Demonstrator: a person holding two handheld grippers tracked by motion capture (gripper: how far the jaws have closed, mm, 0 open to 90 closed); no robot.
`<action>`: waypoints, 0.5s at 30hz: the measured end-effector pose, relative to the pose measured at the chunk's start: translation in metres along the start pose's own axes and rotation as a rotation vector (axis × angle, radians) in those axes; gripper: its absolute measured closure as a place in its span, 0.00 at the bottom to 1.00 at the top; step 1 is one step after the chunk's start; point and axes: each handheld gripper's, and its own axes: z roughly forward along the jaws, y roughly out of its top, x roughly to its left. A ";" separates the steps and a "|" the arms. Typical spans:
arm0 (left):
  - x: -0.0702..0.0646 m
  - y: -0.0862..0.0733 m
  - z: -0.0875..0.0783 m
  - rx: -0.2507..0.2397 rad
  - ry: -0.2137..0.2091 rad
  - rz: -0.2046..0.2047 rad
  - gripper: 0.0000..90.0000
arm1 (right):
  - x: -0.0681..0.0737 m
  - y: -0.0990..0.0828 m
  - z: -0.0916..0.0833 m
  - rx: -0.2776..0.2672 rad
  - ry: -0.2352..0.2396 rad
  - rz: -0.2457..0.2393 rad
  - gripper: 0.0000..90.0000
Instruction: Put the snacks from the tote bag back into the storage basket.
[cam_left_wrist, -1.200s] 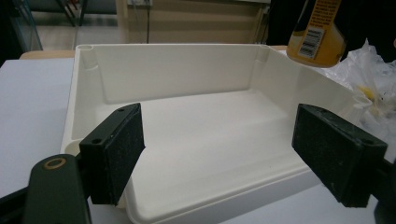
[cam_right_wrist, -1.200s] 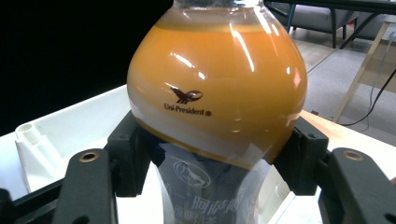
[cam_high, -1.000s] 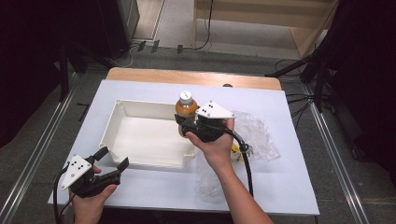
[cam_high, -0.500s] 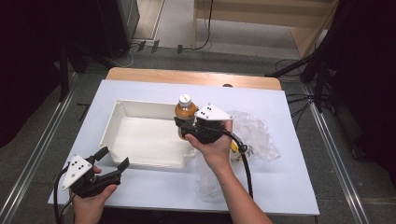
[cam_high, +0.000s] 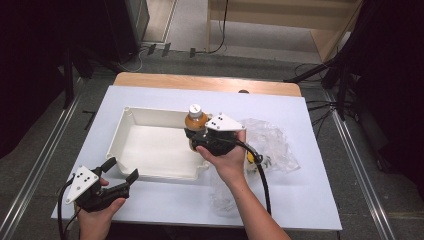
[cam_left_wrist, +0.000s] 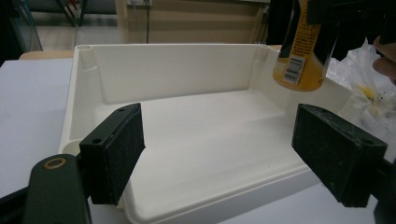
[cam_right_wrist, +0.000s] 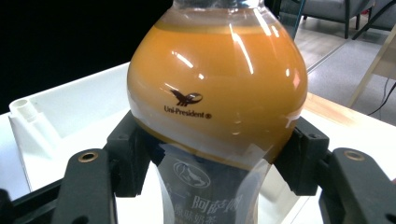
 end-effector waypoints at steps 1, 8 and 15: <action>0.000 0.000 0.000 -0.001 0.000 0.000 0.19 | 0.000 -0.001 0.000 0.000 -0.001 0.000 0.41; 0.000 0.000 0.000 0.000 -0.001 0.001 0.19 | -0.002 -0.009 0.004 0.017 -0.003 0.014 0.41; 0.000 0.000 0.000 -0.002 0.000 0.000 0.19 | -0.002 -0.014 0.005 0.026 0.001 0.009 0.41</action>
